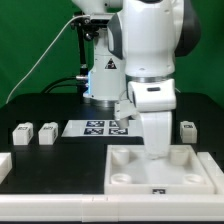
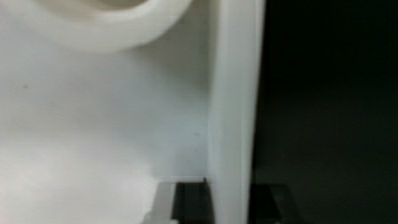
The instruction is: Assemble one leg
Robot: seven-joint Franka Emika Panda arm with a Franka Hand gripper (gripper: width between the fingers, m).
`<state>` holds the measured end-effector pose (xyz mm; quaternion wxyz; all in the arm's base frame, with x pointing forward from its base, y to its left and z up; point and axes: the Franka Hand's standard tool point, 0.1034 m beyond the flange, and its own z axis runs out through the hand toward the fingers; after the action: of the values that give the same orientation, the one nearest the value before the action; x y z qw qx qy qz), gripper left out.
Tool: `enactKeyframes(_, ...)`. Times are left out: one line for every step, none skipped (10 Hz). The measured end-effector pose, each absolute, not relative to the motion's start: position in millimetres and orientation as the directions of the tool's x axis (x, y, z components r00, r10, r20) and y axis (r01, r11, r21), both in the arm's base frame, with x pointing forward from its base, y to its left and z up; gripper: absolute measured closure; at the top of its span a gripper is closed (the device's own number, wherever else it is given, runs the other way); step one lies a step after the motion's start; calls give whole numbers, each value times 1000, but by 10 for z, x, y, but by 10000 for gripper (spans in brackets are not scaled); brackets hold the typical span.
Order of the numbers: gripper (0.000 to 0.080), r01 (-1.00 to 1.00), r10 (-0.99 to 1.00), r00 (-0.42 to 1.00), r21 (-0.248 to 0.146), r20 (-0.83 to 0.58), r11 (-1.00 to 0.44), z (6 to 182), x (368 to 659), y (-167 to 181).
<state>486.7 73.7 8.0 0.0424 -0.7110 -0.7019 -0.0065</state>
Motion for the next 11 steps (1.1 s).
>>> enactKeyframes(733,999,997,14,-47,71,-11,77,4906,750)
enactKeyframes(733,999,997,15,-46,71,-12,78,4911,746)
enactKeyframes(733,999,997,16,-46,71,-13,77,4911,744)
enactKeyframes(733,999,997,21,-47,71,-18,77,4912,738)
enactKeyframes(680,999,997,23,-48,71,-20,72,4910,726)
enactKeyframes(495,999,997,26,-48,71,-23,73,4912,719)
enactKeyframes(495,999,997,27,-48,71,-23,73,4912,720)
enactKeyframes(313,999,997,27,-48,71,-23,73,4912,720)
enactKeyframes(204,999,997,27,-48,71,-24,73,4912,720)
enactKeyframes(204,999,997,28,-48,71,-25,73,4912,720)
enactKeyframes(160,999,997,28,-48,71,-25,74,4913,720)
